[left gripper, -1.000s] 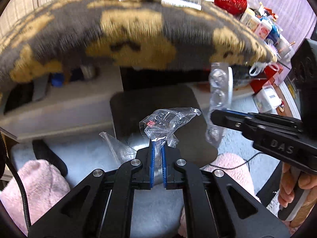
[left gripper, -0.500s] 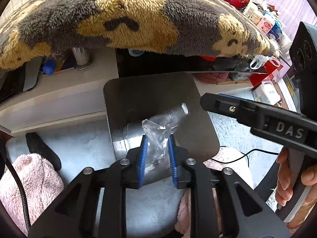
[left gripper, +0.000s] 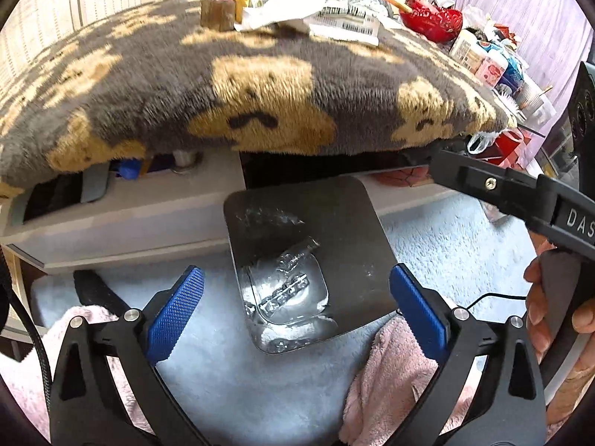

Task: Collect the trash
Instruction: 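Lower both held items into the dark bin and open both grippers, then raise both open grippers back over the trash pile, then grasp the white paper wrapper with the left gripper while the right grasps the white-green tube box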

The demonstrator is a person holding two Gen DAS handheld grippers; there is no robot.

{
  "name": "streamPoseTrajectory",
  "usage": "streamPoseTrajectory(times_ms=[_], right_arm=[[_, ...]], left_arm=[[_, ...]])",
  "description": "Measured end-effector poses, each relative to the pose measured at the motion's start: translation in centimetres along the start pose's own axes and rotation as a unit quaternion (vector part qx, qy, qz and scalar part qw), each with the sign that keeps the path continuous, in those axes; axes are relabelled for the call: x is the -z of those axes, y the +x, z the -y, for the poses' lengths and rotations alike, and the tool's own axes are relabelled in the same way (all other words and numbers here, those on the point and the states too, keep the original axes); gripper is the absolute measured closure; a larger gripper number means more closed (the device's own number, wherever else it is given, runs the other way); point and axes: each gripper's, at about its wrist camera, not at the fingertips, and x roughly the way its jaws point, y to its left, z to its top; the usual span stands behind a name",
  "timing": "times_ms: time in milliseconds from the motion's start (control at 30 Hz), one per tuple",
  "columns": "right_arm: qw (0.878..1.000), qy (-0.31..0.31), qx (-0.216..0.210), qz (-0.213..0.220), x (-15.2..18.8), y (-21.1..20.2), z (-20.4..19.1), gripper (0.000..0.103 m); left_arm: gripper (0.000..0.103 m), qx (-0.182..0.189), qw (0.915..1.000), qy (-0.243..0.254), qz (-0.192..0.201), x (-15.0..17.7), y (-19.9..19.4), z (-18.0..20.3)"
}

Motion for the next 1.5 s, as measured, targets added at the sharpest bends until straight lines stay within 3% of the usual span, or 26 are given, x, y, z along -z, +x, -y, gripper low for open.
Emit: streamPoseTrajectory(times_ms=[300, 500, 867, 1133, 1367, 1467, 1500], right_arm=[[0.999, -0.008, 0.015, 0.046, -3.4, -2.4, 0.4, 0.004], [0.997, -0.019, 0.031, 0.075, -7.4, -2.3, 1.0, 0.004], [0.992, -0.043, 0.07, 0.097, -14.1, 1.3, 2.4, 0.005], [0.994, -0.057, 0.056, 0.08, -17.1, 5.0, 2.7, 0.011], [0.997, -0.046, 0.01, 0.053, -18.1, 7.2, 2.8, 0.025], [0.998, -0.044, -0.007, 0.039, -18.2, 7.8, 2.6, 0.036], [0.998, -0.042, -0.014, 0.036, -18.2, 7.9, 2.6, 0.045]], left_arm=[[0.008, -0.005, 0.9986, -0.008, 0.053, -3.0, -3.4, -1.2], [0.008, -0.004, 0.9976, -0.008, 0.069, -6.2, -3.1, -1.2], [0.008, -0.008, 0.9957, -0.006, 0.092, -13.1, -0.4, -1.2], [0.01, -0.024, 0.995, 0.003, 0.097, -17.4, 2.1, -1.0], [0.019, -0.03, 0.995, 0.017, 0.094, -19.5, 4.2, -0.7], [0.027, -0.03, 0.9949, 0.028, 0.092, -20.1, 4.7, -0.5], [0.029, -0.029, 0.9949, 0.029, 0.092, -20.2, 4.9, -0.5]])
